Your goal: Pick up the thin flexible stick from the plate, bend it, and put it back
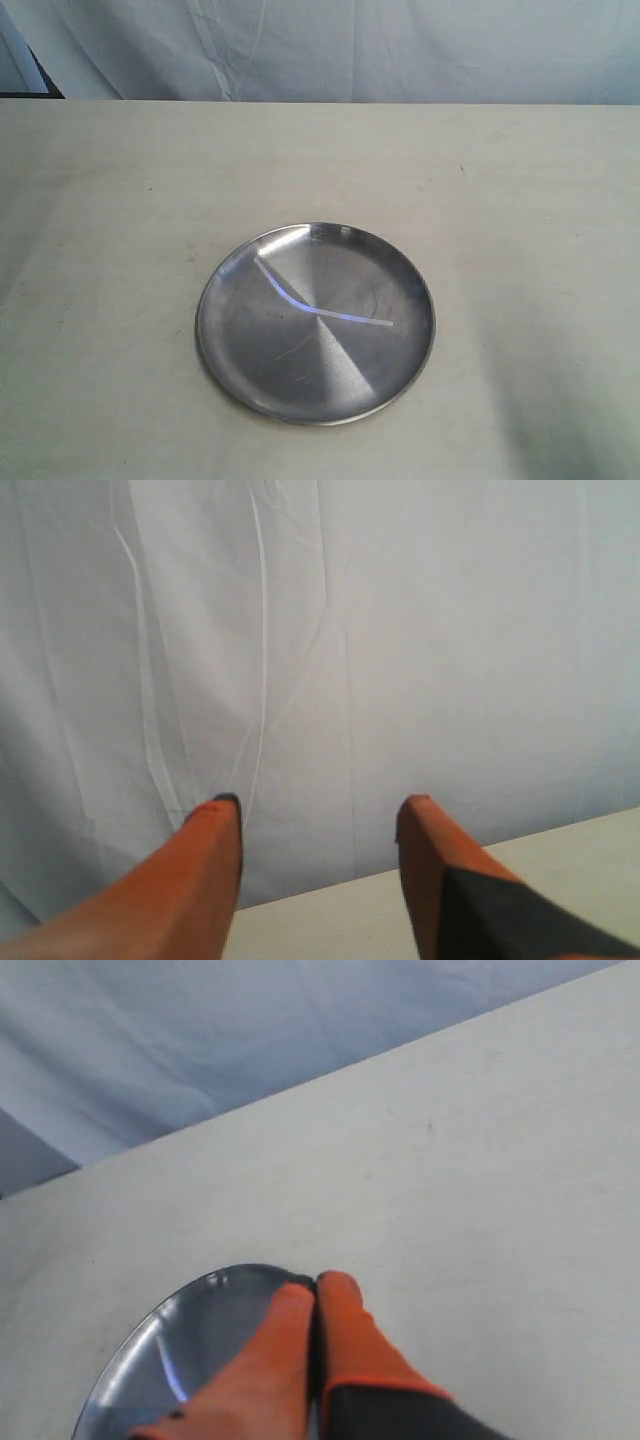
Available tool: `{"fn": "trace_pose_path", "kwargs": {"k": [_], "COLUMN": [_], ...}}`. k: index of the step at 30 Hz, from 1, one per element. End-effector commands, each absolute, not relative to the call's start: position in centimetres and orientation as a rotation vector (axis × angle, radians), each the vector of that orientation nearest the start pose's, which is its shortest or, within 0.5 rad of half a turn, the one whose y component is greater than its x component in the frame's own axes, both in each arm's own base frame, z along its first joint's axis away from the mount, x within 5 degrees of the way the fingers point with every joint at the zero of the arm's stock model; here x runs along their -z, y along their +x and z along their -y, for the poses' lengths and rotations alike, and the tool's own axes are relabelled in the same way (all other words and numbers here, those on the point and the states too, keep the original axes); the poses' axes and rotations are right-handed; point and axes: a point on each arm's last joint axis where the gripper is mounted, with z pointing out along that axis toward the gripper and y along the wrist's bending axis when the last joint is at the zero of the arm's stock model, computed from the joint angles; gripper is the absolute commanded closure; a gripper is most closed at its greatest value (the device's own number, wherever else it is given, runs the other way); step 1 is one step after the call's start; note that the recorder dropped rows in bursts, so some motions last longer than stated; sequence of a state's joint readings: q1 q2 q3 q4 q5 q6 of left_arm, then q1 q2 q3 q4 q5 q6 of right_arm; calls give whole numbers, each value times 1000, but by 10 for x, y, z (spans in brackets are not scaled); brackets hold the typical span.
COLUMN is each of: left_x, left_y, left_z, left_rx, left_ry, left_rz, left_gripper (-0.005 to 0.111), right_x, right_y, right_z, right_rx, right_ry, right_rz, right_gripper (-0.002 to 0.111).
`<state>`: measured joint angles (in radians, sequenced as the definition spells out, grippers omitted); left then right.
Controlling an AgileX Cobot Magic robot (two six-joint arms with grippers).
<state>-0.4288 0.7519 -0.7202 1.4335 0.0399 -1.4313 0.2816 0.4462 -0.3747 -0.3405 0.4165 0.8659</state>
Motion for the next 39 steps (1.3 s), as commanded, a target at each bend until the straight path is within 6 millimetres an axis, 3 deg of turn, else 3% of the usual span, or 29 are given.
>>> {"fn": "trace_pose_path", "kwargs": {"k": [1, 12, 34, 37, 39], "left_x": [-387, -387, -387, -390, -385], "left_y": [145, 145, 145, 138, 135], "left_z": [63, 63, 63, 58, 49], "left_rx": [319, 319, 319, 473, 678], "left_ry": [292, 292, 292, 132, -152], "left_rz": [-1490, -1490, -1488, -1499, -1533], "left_gripper": [59, 59, 59, 59, 59], "right_x": [-251, -189, -187, -187, -187], "right_y": [75, 53, 52, 52, 52], "right_z": [0, 18, 19, 19, 19], "right_rx": [-347, -149, -140, -140, -140], "right_ry": [423, 644, 656, 656, 656], "right_rz": [-1831, -1771, -1786, -1786, -1786], "right_gripper": [108, 108, 108, 108, 108]}}
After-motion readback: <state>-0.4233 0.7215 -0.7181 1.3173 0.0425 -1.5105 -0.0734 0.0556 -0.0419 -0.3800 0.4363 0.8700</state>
